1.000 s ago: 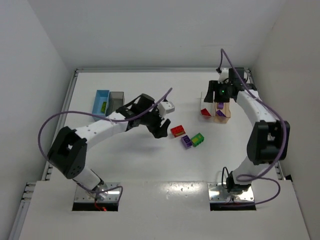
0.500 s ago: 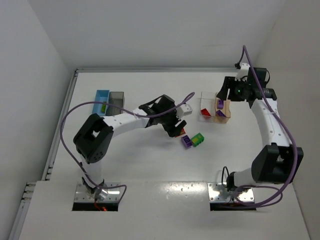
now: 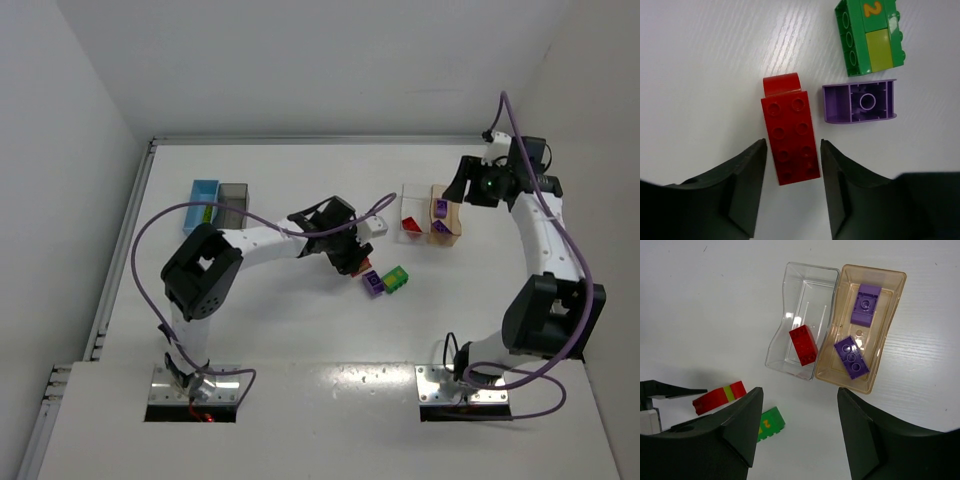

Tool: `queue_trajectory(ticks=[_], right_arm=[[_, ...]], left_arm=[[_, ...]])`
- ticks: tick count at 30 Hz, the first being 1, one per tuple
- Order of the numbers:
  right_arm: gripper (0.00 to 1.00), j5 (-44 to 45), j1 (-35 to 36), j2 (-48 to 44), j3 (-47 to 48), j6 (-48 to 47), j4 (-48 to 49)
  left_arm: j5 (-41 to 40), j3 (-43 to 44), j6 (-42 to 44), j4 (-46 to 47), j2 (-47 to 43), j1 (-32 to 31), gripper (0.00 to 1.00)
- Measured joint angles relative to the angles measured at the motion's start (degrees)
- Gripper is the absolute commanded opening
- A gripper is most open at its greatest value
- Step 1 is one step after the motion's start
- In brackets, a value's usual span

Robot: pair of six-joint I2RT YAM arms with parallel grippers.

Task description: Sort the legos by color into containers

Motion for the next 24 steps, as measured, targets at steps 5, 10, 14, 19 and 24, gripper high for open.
queue_trajectory(ticks=[5,10,14,19,24], right_arm=[[0.62,-1.5,-1.1,0.0,0.0,0.0,-0.3],[0.62,-4.2,-1.7,0.2,0.0,-0.2,-0.4],[0.62,-14.2,-2.1,2.1,0.0,-2.3,-1.2],[0.62,-33.5,-0.5,8.4,-1.0,-5.5,-2.4],[0.62,-48.3,3.6,13.0,-1.0,-10.5,-7.3]], left_arm=[[-0.9,0.1,0.6,0.7,1.2,0.0,0.33],[-1.1,0.0,0.3,1.4,1.2,0.0,0.26],[4.0,-2.1,-2.9,3.0,-0.6,2.1,0.26],[21.6,-4.2,-13.3,7.3,-7.0,13.5,0.26],[37.8,-6.2,-28.5,20.0,-11.6,23.2,0.26]])
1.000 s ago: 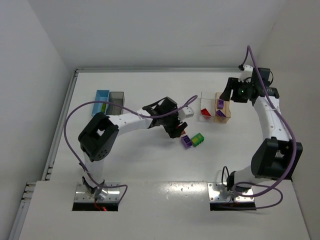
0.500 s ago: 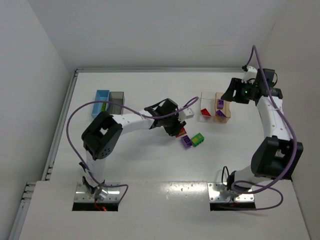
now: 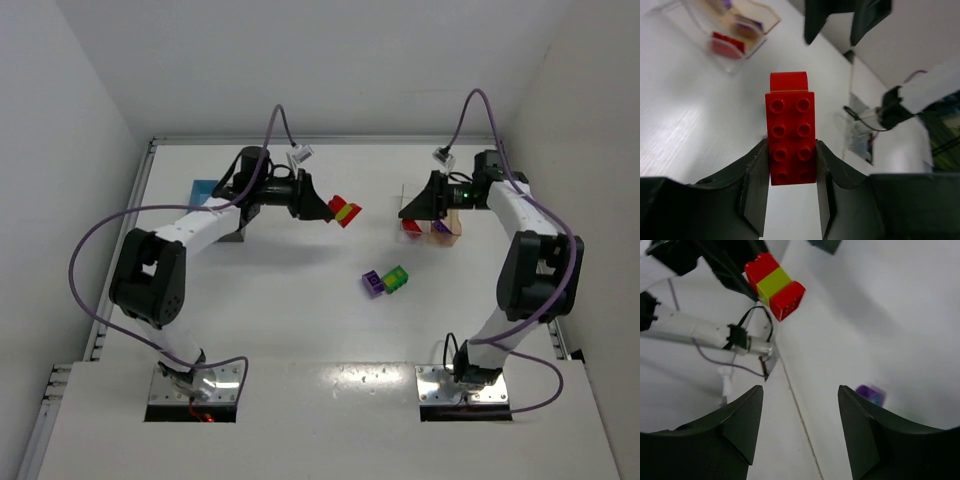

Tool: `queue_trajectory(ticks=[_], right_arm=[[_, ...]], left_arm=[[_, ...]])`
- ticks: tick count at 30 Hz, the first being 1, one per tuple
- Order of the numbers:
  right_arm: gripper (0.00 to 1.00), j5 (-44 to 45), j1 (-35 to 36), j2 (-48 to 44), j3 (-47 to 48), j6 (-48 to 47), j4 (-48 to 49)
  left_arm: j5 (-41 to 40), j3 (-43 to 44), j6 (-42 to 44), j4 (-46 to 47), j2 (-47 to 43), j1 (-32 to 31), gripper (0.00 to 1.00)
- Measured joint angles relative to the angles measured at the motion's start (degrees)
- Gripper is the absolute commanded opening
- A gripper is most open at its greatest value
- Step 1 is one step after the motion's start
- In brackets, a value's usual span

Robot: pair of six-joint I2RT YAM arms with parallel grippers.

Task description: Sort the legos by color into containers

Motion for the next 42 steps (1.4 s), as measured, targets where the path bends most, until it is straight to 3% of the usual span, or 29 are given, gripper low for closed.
queue_trajectory(ticks=[5,9,13,31,42], right_arm=[[0.62,-7.9,6.8,1.4,4.7,-9.5,-8.4],[0.61,-10.6,11.6,2.6,8.0,-14.6,-12.2],[0.6,-11.6,14.9,4.9,10.8,-17.8,-14.8],[0.57,-11.0,18.5,7.7,15.0,-22.0,-19.0],[0.56,-9.9,20.2,-0.2,10.8,-23.0,-18.6]], left_arm=[[10.3,-3.5,-18.1,17.0,-0.4,0.3,0.26],[14.3,-5.9,-31.4,30.8,0.4,0.1,0.26],[16.2,-6.0,-39.5,38.9,1.2,0.1,0.26],[18.1,-6.0,-45.0,45.6,1.7,0.0,0.26],[18.2,-6.0,-45.0,45.5,3.7,1.4,0.26]])
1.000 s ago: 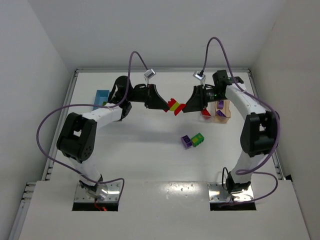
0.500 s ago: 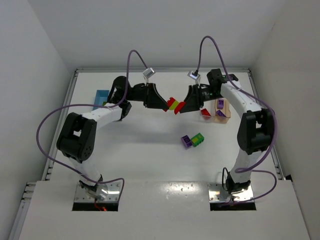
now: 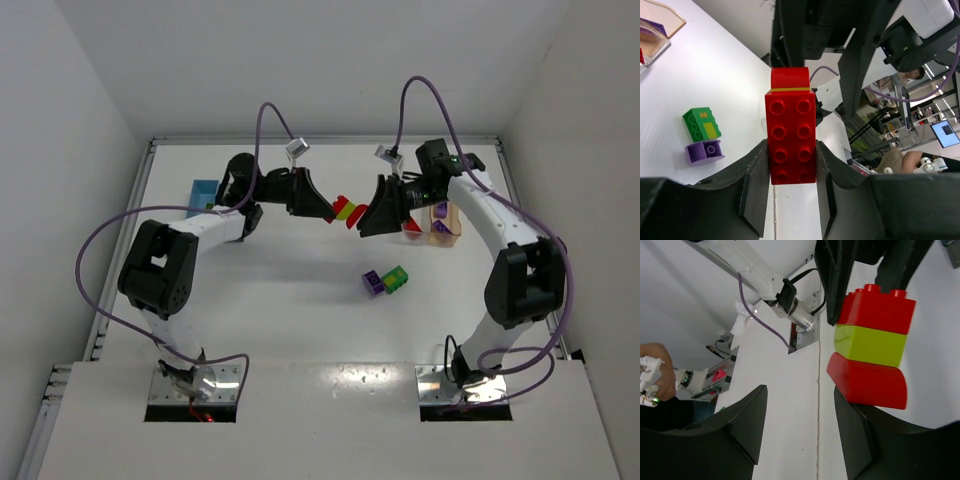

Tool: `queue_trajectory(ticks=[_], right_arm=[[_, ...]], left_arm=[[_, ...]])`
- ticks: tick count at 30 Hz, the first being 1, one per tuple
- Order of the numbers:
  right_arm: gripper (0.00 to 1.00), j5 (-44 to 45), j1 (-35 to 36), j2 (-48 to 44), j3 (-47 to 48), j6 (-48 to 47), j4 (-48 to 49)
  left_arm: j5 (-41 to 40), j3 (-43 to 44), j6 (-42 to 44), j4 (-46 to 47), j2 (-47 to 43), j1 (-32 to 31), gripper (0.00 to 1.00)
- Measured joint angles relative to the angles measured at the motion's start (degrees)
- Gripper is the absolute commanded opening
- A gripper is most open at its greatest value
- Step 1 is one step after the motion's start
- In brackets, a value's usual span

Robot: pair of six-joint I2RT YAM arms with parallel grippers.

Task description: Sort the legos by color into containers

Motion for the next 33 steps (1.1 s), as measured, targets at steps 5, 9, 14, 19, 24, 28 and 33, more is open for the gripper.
queue_trajectory(ticks=[5,9,14,19,24,28,33], right_arm=[[0.56,0.8,0.8,-0.7,-0.3,0.0,0.1],[0.61,2.5,1.3,-0.5,-0.5,0.2,0.3],[0.65,5.5,1.5,1.1,-0.5,0.3,0.6],[0.69,7.1,1.4,1.4,-0.5,3.3,3.5],[0.7,7.4,1.4,1.7,-0.5,8.9,9.4],[0.71,8.1,1.4,1.6,-1.0,15.8,17.8],[0.49,8.7,1.4,1.6,-2.3,20.9,24.2]], left_arm=[[0.1,0.0,0.0,0.0,0.5,0.2,0.26],[0.2,0.0,0.0,0.1,0.5,0.2,0.26],[0.3,0.0,1.2,-0.7,0.5,0.2,0.26],[0.3,-0.1,4.4,-4.5,0.0,0.2,0.26],[0.3,-0.1,8.4,-8.7,-1.7,-0.2,0.26],[0.2,-0.2,12.8,-13.6,-3.1,-1.1,0.26],[0.1,-0.3,16.1,-17.3,-3.5,-1.7,0.26]])
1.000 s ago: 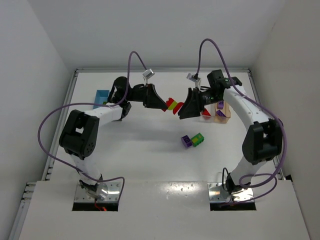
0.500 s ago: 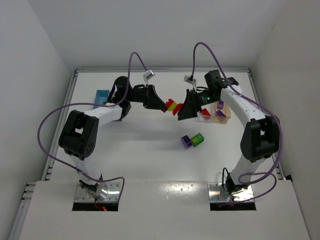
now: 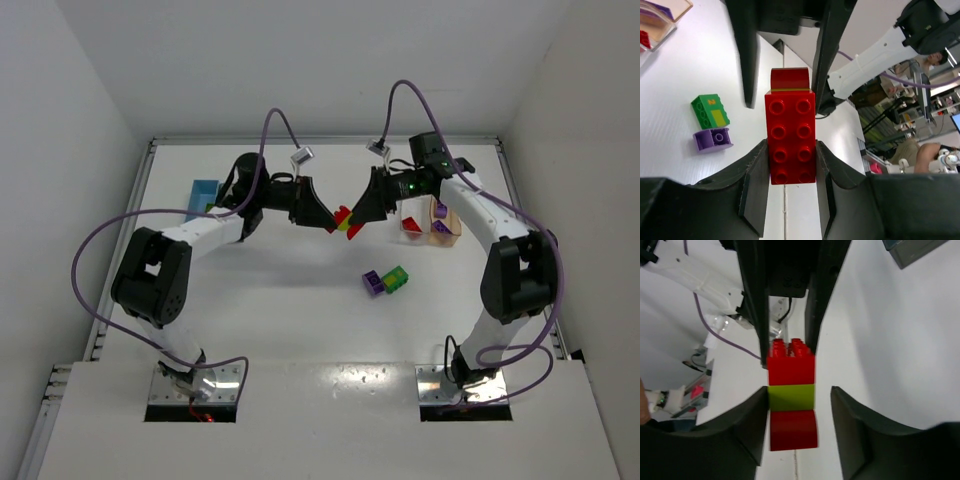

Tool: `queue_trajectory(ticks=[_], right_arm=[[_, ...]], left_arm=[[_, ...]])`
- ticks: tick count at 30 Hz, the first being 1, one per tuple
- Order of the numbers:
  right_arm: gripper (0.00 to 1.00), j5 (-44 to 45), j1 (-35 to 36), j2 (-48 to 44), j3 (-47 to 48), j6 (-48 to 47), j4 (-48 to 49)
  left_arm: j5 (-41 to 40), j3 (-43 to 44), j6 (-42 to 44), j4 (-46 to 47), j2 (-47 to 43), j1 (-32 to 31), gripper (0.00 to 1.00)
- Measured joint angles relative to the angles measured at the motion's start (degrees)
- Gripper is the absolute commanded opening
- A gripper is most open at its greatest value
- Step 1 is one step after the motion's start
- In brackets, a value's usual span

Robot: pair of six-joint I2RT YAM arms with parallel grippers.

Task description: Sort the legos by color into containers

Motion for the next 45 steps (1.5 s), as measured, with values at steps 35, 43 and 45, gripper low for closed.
queue_trajectory(ticks=[35,43,45], right_arm=[[0.04,-3.4,0.1,-0.3,-2.7,-1.1,0.2],[0.03,-1.3,-0.2,-2.1,-6.0,-3.7,-3.1],[0.03,1.2,-0.4,-2.4,-6.0,-4.2,-3.5]], left_arm=[[0.4,0.4,-0.1,-0.1,-0.1,2.9,0.2],[-2.8,0.7,-8.1,9.9,-0.1,14.6,0.19],[-3.3,0.9,-8.5,10.2,-0.2,15.6,0.19]])
